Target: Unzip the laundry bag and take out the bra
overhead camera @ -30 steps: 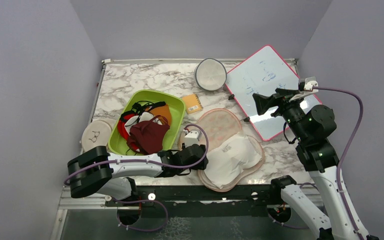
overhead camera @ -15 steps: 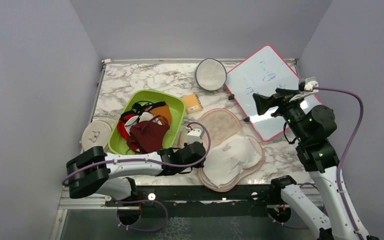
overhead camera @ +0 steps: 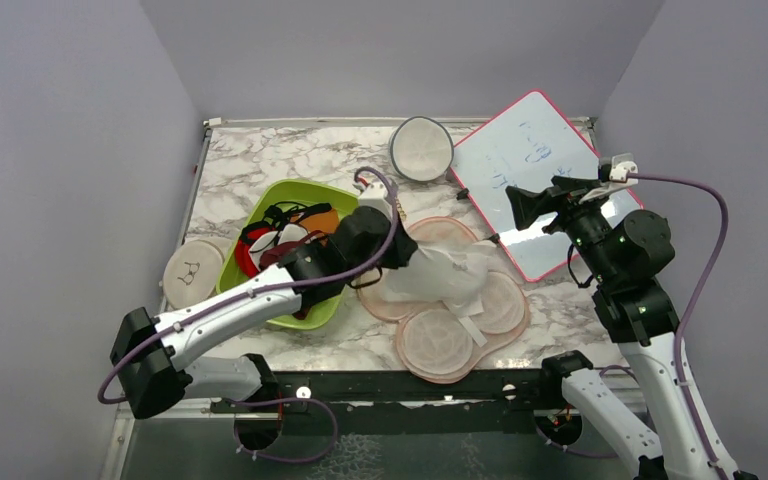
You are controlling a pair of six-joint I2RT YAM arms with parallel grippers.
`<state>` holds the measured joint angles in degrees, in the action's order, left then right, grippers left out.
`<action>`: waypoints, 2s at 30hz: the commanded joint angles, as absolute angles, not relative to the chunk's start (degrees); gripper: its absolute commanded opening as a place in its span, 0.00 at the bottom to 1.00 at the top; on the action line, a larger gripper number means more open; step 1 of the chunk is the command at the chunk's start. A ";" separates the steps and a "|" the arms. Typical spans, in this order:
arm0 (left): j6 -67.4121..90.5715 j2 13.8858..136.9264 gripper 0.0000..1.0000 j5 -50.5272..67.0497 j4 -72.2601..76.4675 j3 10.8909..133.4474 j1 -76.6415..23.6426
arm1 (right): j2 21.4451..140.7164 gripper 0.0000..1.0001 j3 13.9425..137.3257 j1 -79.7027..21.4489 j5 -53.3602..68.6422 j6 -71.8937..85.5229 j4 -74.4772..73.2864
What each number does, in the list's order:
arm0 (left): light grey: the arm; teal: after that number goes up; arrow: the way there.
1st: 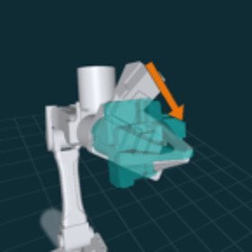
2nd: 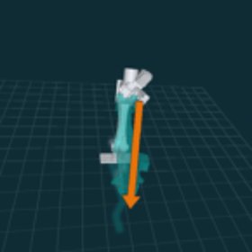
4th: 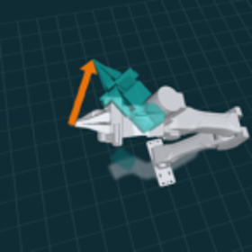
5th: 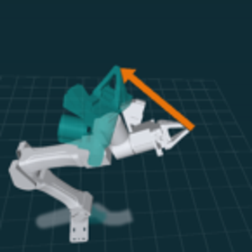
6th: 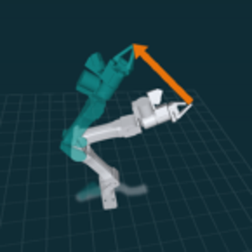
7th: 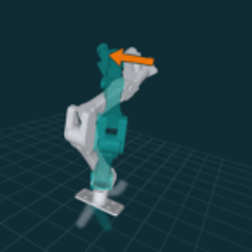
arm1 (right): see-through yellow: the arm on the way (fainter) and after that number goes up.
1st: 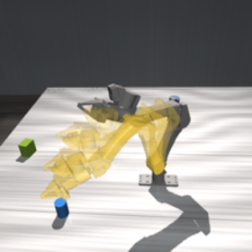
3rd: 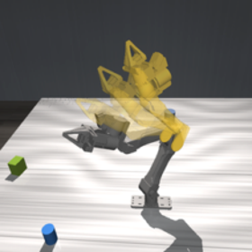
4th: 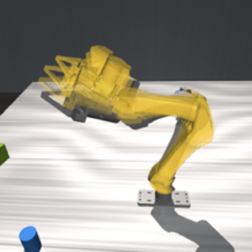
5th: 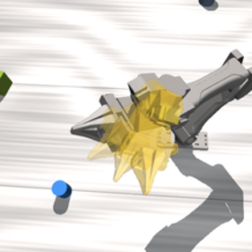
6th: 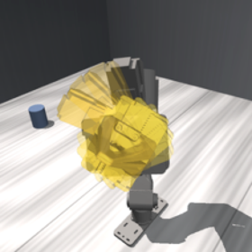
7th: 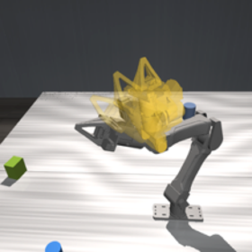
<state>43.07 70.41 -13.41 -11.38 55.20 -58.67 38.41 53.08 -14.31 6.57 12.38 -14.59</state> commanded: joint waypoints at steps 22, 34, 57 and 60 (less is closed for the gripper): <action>69.07 75.38 0.00 20.02 -4.98 71.86 -16.11 | 38.54 1.00 56.29 -14.77 5.68 12.85 -14.67; 69.25 54.54 0.00 14.18 -9.48 46.11 -7.18 | 39.69 1.00 55.15 -14.72 6.59 13.16 -13.49; 57.82 38.40 0.00 8.34 -31.82 36.32 -5.51 | 39.42 1.00 55.73 -14.77 7.34 13.54 -14.39; 55.29 35.68 0.00 5.26 -36.29 36.92 -5.48 | 39.00 1.00 55.43 -14.77 7.46 13.54 -14.41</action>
<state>60.01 39.33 10.28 -28.56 36.58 -5.96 39.59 54.81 -14.31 6.50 13.13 -14.96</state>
